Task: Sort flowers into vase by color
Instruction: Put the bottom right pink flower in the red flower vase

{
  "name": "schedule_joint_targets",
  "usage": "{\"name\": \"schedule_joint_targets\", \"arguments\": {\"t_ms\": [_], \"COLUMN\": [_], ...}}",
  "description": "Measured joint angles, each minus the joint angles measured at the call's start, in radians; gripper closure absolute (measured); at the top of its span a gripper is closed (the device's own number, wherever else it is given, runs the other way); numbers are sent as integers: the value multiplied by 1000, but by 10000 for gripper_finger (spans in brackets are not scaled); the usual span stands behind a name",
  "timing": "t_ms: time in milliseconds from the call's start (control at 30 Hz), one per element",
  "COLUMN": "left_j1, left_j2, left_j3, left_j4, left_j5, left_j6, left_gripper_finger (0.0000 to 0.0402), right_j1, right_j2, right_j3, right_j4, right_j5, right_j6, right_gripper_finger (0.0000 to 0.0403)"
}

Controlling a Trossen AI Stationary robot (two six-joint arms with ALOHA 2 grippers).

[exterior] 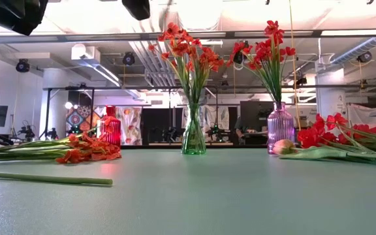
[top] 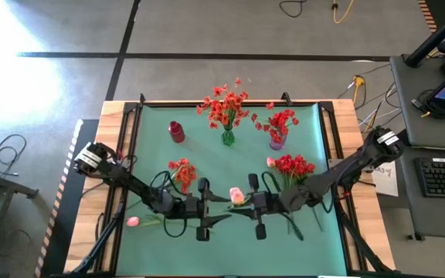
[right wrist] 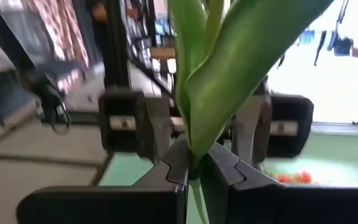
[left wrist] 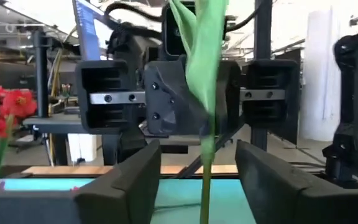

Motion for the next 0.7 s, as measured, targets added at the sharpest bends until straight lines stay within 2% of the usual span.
{"name": "schedule_joint_targets", "arguments": {"t_ms": [167,333,433,600,700], "left_j1": [11,15,15,15,15], "left_j2": [-1,-1,-1,-2,-2], "left_j3": [0,0,0,0,0], "left_j4": [-20,-60,-59,-63,-68], "left_j5": [-14,-14,-14,-32,-33], "left_j6": [-19,-46,-46,-42,-42], "left_gripper_finger": [202,230,268,372,391], "right_j1": [-7,-10,-10,-15,-15], "right_j2": [21,24,24,24,24], "right_j3": [91,124,125,116,114], "right_j4": [-168,-216,-222,-221,-220], "right_j5": [3,3,4,11,9], "right_j6": [16,15,14,41,53], "right_gripper_finger": [385,385,385,382,360]}}
